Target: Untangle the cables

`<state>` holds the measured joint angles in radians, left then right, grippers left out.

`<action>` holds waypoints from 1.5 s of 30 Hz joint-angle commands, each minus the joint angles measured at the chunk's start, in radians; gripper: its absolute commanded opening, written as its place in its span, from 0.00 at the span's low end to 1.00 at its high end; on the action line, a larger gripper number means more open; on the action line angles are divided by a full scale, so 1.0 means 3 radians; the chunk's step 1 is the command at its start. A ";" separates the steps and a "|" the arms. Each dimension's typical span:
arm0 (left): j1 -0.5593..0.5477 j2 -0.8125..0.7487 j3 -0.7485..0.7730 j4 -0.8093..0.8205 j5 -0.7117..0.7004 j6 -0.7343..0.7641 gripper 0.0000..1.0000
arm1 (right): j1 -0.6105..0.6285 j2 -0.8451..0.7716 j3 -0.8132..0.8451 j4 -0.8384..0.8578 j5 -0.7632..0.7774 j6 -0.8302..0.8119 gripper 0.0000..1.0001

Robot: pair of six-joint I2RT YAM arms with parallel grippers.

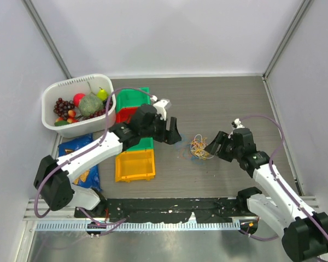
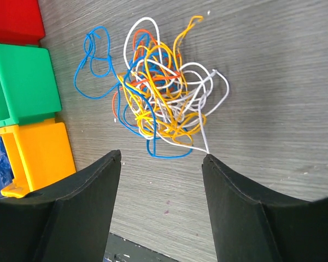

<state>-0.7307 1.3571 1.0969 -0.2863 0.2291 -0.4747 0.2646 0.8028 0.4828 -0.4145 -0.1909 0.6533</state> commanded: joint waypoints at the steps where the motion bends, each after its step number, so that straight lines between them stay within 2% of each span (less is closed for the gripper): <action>1: -0.0253 0.0277 0.0096 0.0080 -0.0599 -0.0325 0.74 | 0.0003 0.0324 0.0292 0.0006 -0.0181 -0.0316 0.66; 4: -0.0351 0.0578 0.0295 -0.0144 -0.1155 -0.0366 0.66 | 0.0003 0.0453 0.0364 0.0175 -0.0314 -0.0321 0.64; 7: -0.0356 0.0987 0.0592 -0.0507 -0.1514 -0.0381 0.58 | 0.0003 0.0642 0.0446 0.0236 -0.0294 -0.0362 0.57; 9: -0.0361 0.1238 0.0873 -0.0656 -0.1521 -0.0376 0.55 | 0.0003 0.0734 0.0513 0.0201 -0.0310 -0.0413 0.54; 15: -0.0377 0.1826 0.1160 -0.0707 -0.1449 -0.0407 0.49 | 0.0008 0.0709 0.0462 0.0262 -0.0345 -0.0414 0.54; 20: -0.0397 0.1970 0.1191 -0.0692 -0.1388 -0.0417 0.44 | 0.0018 0.0826 0.0436 0.0338 -0.0391 -0.0459 0.59; 26: -0.0540 0.1904 0.1058 -0.0661 -0.1382 -0.0407 0.37 | 0.0110 0.1072 0.0508 0.0369 -0.0269 -0.0516 0.60; 27: -0.0550 0.1873 0.1028 -0.0631 -0.1362 -0.0402 0.38 | 0.0120 0.1092 0.0523 0.0379 -0.0264 -0.0511 0.60; 29: -0.0566 0.1822 0.0905 -0.0529 -0.1306 -0.0386 0.57 | 0.0141 0.1133 0.0543 0.0410 -0.0253 -0.0516 0.60; 31: -0.0566 0.1776 0.0818 -0.0447 -0.1275 -0.0381 0.67 | 0.0146 0.1154 0.0533 0.0420 -0.0233 -0.0511 0.60; 36: -0.0571 0.1766 0.0792 -0.0411 -0.1285 -0.0350 0.68 | 0.0171 0.1195 0.0477 0.0487 -0.0233 -0.0485 0.60; 38: -0.0576 0.1791 0.0807 -0.0391 -0.1285 -0.0345 0.61 | 0.0187 0.1215 0.0462 0.0512 -0.0202 -0.0455 0.59; 41: -0.0576 0.1822 0.0894 -0.0467 -0.1346 -0.0315 0.40 | 0.0217 0.1225 0.0472 0.0538 -0.0121 -0.0434 0.59; 43: -0.0586 0.1781 0.0960 -0.0523 -0.1413 -0.0264 0.19 | 0.0238 0.1220 0.0492 0.0538 0.0002 -0.0424 0.59; 44: -0.0591 0.1746 0.1001 -0.0579 -0.1438 -0.0238 0.02 | 0.0243 0.1230 0.0502 0.0533 0.0104 -0.0444 0.59; 45: -0.0601 0.1695 0.1037 -0.0640 -0.1459 -0.0233 0.00 | 0.0268 0.1236 0.0523 0.0528 0.0165 -0.0454 0.61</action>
<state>-0.9039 1.9377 1.3407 -0.4549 -0.1658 -0.5762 0.3279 1.1721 0.5983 -0.2989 -0.2352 0.5209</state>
